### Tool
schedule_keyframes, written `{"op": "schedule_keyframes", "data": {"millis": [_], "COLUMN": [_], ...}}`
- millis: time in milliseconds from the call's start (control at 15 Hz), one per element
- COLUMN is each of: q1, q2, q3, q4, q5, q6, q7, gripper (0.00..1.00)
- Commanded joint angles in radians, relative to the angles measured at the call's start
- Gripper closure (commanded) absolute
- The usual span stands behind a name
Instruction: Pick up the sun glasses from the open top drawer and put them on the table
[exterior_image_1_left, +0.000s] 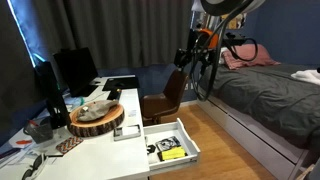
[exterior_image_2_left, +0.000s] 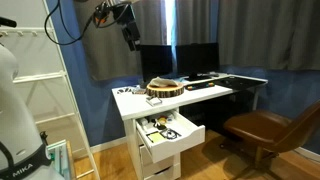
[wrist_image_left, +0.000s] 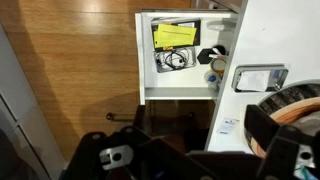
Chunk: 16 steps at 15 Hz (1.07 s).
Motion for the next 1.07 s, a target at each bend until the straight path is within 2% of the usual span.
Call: {"op": "schedule_keyframes", "data": {"millis": [0,667,1000], "q1": [0.011,0.011,0.043], "q2": [0.002,0.002,0.170], "q3": [-0.010,-0.010,-0.002], "q4": [0.002,0.002,0.106], "q5": [-0.008,-0.008,-0.132], "q6": [-0.003,-0.003,0.006], "q7": [0.006,0.006,-0.198], "gripper": [0.00,0.00,0.00]}}
